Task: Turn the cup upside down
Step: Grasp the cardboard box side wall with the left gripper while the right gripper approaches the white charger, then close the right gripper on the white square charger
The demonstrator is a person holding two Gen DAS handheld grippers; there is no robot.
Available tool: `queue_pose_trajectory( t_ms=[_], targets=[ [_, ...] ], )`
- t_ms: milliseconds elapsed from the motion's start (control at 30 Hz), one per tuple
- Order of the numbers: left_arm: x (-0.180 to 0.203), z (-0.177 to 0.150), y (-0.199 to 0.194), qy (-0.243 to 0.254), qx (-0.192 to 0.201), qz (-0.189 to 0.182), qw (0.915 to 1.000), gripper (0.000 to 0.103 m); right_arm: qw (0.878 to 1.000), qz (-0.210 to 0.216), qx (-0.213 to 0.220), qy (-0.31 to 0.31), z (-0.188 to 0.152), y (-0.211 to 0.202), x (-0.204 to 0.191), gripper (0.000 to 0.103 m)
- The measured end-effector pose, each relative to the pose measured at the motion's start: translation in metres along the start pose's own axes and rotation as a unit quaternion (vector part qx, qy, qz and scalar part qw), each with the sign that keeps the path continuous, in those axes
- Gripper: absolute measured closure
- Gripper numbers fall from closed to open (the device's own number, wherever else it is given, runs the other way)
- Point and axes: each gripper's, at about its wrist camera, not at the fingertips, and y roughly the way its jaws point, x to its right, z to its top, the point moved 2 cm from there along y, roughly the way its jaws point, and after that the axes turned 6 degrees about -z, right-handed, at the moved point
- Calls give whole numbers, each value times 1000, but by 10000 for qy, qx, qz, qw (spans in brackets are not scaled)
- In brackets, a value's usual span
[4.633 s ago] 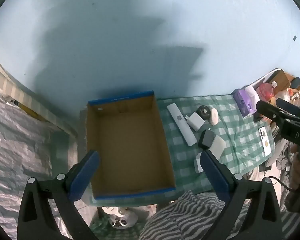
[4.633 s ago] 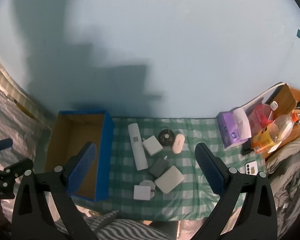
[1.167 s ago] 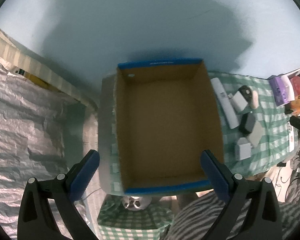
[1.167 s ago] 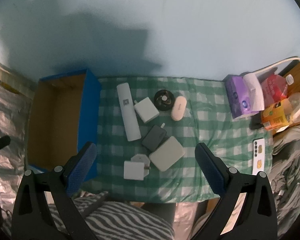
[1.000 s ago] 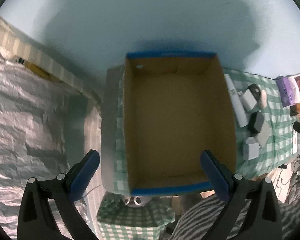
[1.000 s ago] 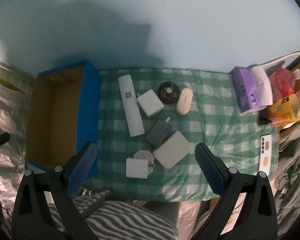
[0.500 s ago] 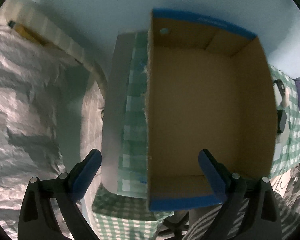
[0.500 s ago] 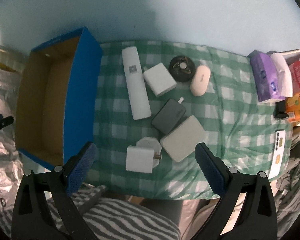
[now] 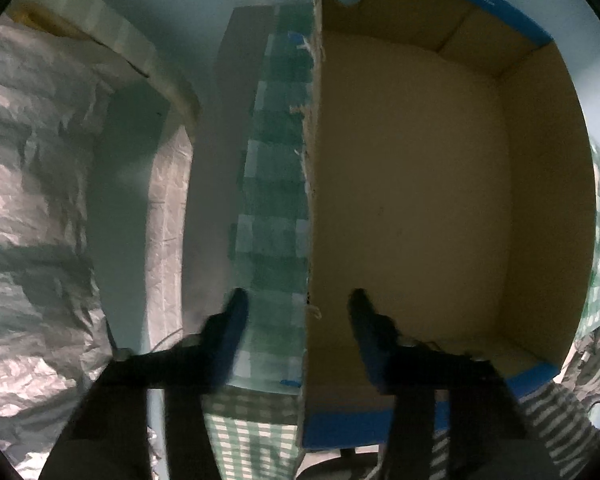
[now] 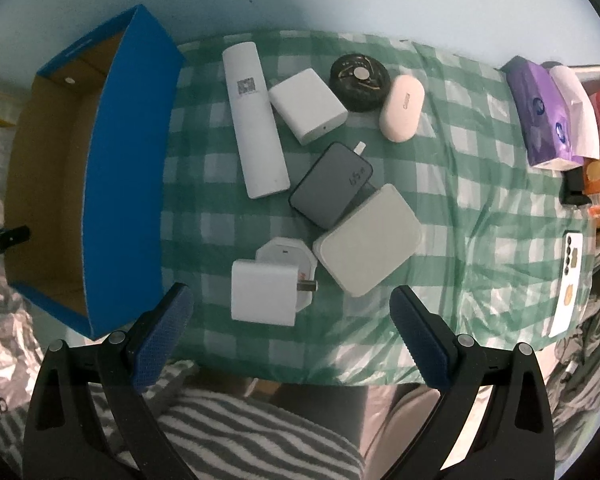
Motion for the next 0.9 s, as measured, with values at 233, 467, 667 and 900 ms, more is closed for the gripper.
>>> queue_pose_trajectory(
  t_ms=[233, 467, 667, 900],
  targets=[
    [0, -2, 5, 160, -80, -54, 9998, 87, 10000, -10, -38, 18, -2, 6, 1, 4],
    [-2, -5, 9, 282, -165, -76, 9994, 95, 9995, -16, -240, 200, -6, 25, 8, 4],
    [-2, -6, 7, 288, -201, -58, 9994, 95, 9987, -46, -502, 106, -12, 50, -2, 10],
    [1, -8, 5, 325, -200, -49, 9993, 95, 9967, -18, -806, 92, -9, 78, -16, 11]
  ],
)
